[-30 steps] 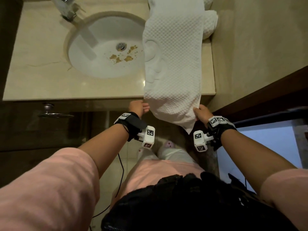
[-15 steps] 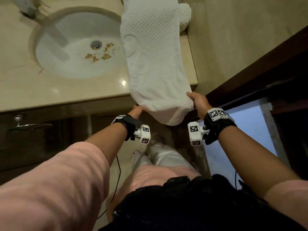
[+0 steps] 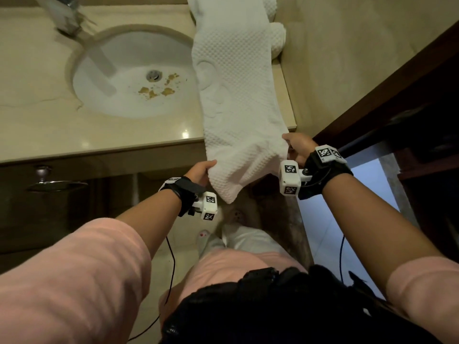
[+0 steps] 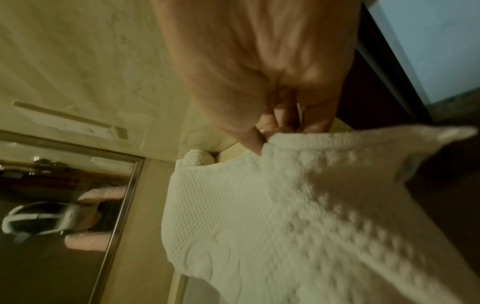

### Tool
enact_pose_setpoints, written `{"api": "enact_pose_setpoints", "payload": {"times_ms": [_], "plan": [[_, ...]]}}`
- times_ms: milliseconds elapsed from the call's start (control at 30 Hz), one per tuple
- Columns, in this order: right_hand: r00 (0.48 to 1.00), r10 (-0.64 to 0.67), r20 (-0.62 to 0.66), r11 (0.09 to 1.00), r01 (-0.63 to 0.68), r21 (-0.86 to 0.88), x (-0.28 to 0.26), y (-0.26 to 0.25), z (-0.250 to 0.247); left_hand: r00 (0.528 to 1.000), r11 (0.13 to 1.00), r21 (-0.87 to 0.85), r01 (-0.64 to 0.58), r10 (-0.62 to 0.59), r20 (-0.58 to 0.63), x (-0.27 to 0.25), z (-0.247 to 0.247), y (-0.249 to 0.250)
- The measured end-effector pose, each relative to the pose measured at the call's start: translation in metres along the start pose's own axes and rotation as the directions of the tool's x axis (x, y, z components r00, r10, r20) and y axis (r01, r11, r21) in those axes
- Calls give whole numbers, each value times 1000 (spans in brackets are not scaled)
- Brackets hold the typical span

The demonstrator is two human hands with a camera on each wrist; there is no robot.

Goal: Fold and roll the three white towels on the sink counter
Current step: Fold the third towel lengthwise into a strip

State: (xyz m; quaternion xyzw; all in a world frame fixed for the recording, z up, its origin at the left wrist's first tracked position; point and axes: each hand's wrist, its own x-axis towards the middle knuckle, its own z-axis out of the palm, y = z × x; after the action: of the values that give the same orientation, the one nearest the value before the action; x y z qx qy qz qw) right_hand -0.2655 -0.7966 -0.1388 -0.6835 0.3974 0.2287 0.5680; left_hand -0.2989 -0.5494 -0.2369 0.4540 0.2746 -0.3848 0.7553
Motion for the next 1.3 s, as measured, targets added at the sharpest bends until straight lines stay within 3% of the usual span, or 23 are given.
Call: {"api": "enact_pose_setpoints", "payload": {"times_ms": [167,267,567,733,867,967,1167,1300], "plan": [[988,142,62,958,-121,-259,17,17,-12,996,983,168,69,-76,36,-24,-16,-3],[975,215,63,895,-171,-412,-11,17,-12,988,959,268,93,-122,93,-35,-11,-7],[982,185,26,811,-137,-569,-7,35,-25,996,960,265,89,-92,1,-51,-3,-14],[969,174,175,822,-45,-568,12,53,-35,996,962,259,82,-68,-60,-51,0,-18],[934,155,322,884,15,-468,-9,58,-33,992,964,255,79,-50,-120,-50,2,-25],[896,166,412,938,-15,-345,-15,65,-39,979,981,190,37,3,-206,-45,6,-33],[906,97,412,978,-11,-207,-3,84,-47,961,980,197,-5,60,-272,-51,26,-33],[944,48,326,967,37,-251,10,98,-45,931,960,279,7,96,-351,-40,16,-39]]}}
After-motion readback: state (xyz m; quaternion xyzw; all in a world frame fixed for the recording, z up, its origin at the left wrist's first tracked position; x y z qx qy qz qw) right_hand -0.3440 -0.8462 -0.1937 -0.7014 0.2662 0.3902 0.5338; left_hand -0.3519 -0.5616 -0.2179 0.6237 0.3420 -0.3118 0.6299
